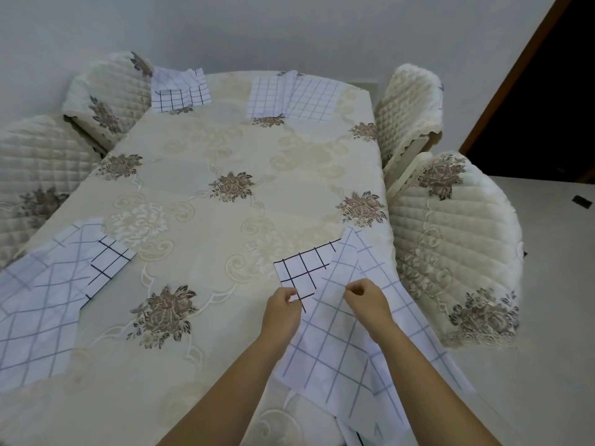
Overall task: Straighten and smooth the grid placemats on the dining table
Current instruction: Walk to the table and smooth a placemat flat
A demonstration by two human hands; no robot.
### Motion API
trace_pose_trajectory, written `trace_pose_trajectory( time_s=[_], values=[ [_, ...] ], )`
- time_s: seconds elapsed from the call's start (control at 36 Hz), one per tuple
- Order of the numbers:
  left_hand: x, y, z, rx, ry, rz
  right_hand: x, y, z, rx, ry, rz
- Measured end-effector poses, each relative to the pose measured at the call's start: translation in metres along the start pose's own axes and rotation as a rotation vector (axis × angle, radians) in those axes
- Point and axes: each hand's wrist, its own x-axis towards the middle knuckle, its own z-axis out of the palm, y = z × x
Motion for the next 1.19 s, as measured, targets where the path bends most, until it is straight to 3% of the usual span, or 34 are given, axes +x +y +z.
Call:
trace_pose_trajectory(
  time_s=[0.31,0.42,0.58,0.83,1.03,1.19],
  values=[
    [0.026,0.001,0.001,-0.183,0.024,-0.272,0.011,0.014,-0.003,-0.229,0.132,0.097],
    [0.036,-0.001,0.004,-0.271,0.028,-0.338,0.016,0.019,-0.006,-0.145,0.098,0.175],
    [0.032,-0.002,0.004,-0.186,-0.036,-0.353,0.015,0.020,-0.006,-0.092,-0.002,0.167],
    [0.025,-0.016,-0.012,0.066,-0.090,-0.125,0.019,0.017,0.004,-0.017,-0.019,0.127],
    [0.035,-0.001,-0.046,0.213,-0.036,0.028,0.020,-0.001,0.018,0.177,-0.063,0.156],
    [0.052,0.005,-0.077,0.242,0.012,0.083,0.015,-0.016,0.037,0.193,-0.142,0.138]
  ],
)
